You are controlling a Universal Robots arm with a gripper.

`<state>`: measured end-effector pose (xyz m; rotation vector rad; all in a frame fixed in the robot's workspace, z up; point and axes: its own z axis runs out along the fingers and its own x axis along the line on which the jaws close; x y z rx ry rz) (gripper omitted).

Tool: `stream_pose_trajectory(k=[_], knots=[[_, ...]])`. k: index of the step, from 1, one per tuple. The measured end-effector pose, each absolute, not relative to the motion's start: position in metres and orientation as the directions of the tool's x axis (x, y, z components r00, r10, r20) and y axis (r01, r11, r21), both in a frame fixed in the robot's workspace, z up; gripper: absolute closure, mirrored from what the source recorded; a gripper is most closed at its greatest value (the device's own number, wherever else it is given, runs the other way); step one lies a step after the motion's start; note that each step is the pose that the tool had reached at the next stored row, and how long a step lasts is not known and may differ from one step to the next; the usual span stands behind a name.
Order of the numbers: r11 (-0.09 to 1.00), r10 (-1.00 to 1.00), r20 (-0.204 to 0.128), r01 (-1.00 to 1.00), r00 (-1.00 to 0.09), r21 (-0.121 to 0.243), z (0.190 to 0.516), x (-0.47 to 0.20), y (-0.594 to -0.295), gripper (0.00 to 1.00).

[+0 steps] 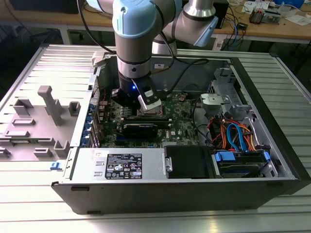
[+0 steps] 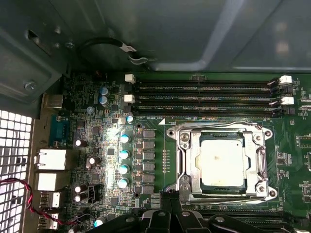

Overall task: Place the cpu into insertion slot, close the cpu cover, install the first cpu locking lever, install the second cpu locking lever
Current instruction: 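Install the second cpu locking lever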

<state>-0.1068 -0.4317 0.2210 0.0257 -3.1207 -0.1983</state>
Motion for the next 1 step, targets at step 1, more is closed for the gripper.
stream_pose_trajectory(k=[1], knots=[[0.992, -0.017, 0.013, -0.015, -1.000, 0.127, 0.2210, -0.1068, -0.4317, 0.89]])
